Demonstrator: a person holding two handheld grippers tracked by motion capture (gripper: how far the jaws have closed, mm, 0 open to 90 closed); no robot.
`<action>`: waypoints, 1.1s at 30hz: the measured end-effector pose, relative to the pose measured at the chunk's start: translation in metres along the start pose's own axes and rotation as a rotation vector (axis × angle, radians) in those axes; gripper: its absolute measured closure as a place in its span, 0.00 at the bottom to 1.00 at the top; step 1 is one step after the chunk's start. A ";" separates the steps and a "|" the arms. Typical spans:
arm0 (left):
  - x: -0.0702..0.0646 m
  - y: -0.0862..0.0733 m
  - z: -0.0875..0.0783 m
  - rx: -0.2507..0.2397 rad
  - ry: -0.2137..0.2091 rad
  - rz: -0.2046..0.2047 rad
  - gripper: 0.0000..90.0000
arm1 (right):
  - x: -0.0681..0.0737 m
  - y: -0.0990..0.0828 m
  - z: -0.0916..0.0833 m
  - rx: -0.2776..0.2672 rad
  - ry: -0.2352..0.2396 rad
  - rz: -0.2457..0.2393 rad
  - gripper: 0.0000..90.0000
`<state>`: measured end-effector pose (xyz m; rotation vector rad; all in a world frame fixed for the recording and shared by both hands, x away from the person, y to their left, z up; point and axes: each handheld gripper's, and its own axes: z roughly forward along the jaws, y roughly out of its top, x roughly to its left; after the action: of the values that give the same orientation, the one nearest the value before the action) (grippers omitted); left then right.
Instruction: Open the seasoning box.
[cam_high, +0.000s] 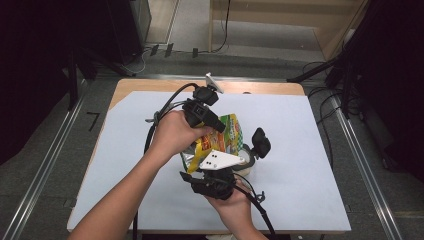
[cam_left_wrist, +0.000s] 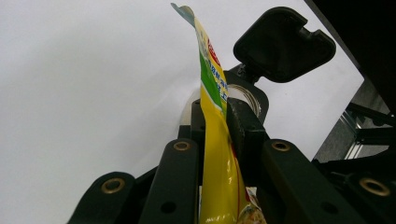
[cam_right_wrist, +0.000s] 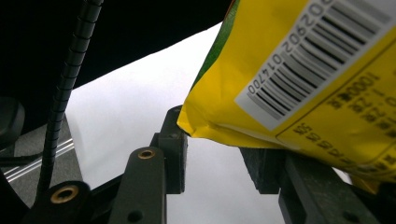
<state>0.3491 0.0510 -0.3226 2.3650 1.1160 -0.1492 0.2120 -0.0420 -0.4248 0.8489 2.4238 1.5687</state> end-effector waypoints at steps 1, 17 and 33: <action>0.000 0.000 0.000 0.000 0.000 -0.001 0.91 | 0.000 0.000 0.000 0.000 0.001 0.001 0.72; 0.000 0.000 0.000 -0.002 -0.003 0.000 0.91 | 0.000 0.000 0.000 -0.002 0.002 -0.001 0.72; 0.001 -0.001 0.001 -0.027 -0.007 0.008 0.91 | -0.002 -0.001 0.002 0.006 -0.010 -0.008 0.72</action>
<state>0.3488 0.0518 -0.3240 2.3431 1.0988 -0.1391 0.2143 -0.0423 -0.4268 0.8441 2.4232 1.5521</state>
